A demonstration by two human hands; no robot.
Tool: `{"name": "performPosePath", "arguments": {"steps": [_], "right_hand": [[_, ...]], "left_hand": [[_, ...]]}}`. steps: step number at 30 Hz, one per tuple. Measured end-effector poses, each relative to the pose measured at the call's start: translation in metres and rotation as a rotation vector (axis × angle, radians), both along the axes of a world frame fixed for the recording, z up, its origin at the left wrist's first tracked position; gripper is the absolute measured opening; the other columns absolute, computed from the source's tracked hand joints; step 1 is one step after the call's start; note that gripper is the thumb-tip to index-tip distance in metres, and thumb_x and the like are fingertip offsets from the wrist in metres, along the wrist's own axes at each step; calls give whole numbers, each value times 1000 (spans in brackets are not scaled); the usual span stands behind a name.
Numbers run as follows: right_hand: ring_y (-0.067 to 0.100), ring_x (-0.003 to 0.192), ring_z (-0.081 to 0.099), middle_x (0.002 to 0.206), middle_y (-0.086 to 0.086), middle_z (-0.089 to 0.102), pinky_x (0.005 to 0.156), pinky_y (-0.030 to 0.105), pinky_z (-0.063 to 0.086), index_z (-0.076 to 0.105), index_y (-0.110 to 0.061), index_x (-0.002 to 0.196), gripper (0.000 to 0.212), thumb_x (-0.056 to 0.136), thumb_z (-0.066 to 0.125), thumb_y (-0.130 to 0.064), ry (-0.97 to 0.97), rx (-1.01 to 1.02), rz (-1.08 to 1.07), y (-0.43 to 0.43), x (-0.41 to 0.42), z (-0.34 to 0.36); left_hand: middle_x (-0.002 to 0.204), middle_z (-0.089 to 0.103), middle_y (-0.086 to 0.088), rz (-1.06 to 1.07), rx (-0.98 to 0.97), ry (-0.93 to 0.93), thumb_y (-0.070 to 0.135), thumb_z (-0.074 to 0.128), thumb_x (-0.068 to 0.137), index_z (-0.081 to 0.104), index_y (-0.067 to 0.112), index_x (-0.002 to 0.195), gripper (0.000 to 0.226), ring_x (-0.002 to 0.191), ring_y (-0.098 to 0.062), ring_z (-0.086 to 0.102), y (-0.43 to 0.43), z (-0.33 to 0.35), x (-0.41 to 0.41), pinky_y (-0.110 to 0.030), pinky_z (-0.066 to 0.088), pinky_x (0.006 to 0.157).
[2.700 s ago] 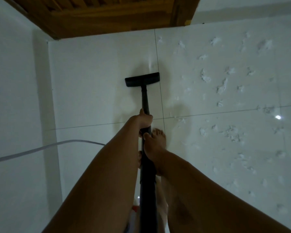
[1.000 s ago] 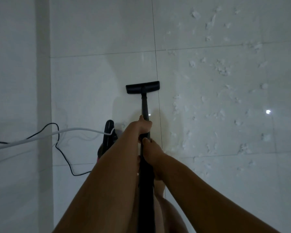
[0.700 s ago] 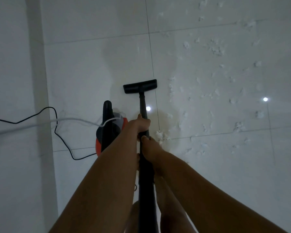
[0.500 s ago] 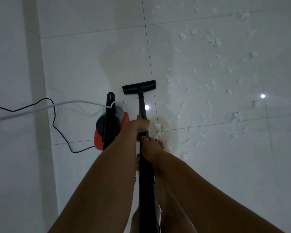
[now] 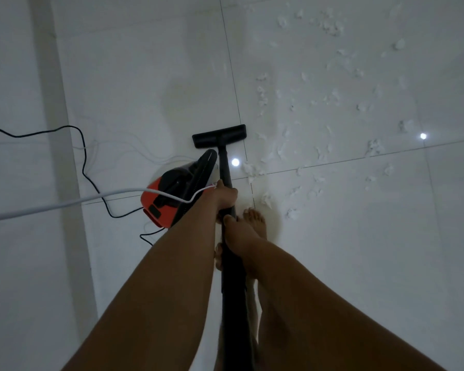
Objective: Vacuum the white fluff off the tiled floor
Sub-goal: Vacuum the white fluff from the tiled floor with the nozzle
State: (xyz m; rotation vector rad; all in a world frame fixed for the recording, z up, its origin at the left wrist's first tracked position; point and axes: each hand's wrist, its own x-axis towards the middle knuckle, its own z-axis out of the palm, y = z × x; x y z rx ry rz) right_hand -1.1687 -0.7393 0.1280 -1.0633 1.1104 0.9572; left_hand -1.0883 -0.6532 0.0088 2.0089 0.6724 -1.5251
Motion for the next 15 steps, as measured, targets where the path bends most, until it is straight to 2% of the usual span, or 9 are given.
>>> {"name": "performPosePath", "arguments": {"steps": [1, 2, 3, 5, 8, 10, 13, 15], "right_hand": [[-3, 60, 32, 76, -16, 28, 45, -5, 36, 36, -10, 148, 42, 109, 28, -22, -11, -16, -17, -3, 0, 8], [-4, 56, 36, 74, -13, 36, 35, 3, 36, 37, -15, 148, 41, 108, 29, -23, 8, 7, 52, -4, -3, 7], [-1, 51, 43, 69, -5, 45, 36, 13, 42, 39, -20, 146, 41, 107, 31, -26, 21, 17, 112, -3, -7, 3], [17, 39, 48, 59, 8, 50, 40, 23, 47, 42, -26, 141, 38, 104, 33, -31, 120, 84, 74, -1, -10, 7], [18, 40, 48, 60, 9, 50, 40, 24, 47, 42, -26, 140, 38, 103, 35, -32, 85, 81, 94, -5, -11, 9], [18, 41, 48, 63, 10, 50, 39, 23, 47, 42, -23, 140, 39, 103, 35, -32, 85, 89, 103, -11, -14, 11], [19, 40, 47, 62, 10, 50, 40, 24, 47, 44, -22, 136, 36, 102, 36, -32, 118, 99, 102, -20, -19, 10], [19, 39, 49, 61, 10, 51, 43, 26, 48, 46, -20, 125, 29, 100, 37, -33, 138, 118, 113, -27, -25, 6]], "left_hand": [[164, 34, -19, 9, 1, 12, 43, 43, 97, 7, 27, 166, 80, 144, -40, 43, -2, 3, -2, -56, 40, 118], [162, 38, -19, 39, -4, 22, 41, 44, 97, 7, 28, 166, 79, 140, -41, 48, -5, 9, -3, -55, 44, 114], [159, 40, -20, 75, -9, 9, 38, 44, 100, 6, 29, 166, 77, 135, -41, 51, -7, 13, -4, -54, 48, 109], [151, 46, -23, 118, -18, 12, 30, 43, 105, 3, 29, 166, 73, 125, -41, 57, -12, 20, -6, -54, 53, 103], [147, 51, -20, 133, 28, 26, 30, 43, 105, 17, 17, 165, 67, 125, -38, 57, -16, 19, -9, -51, 50, 108], [148, 50, -19, 132, 46, 15, 29, 44, 105, 24, 11, 162, 63, 124, -36, 56, -20, 23, -13, -48, 50, 106], [145, 53, -19, 152, 41, -57, 28, 49, 101, 30, 13, 160, 63, 121, -37, 60, -26, 18, -23, -51, 54, 104], [142, 55, -18, 187, 36, -64, 29, 51, 99, 30, 19, 160, 66, 123, -39, 61, -27, 2, -32, -54, 54, 105]]}}
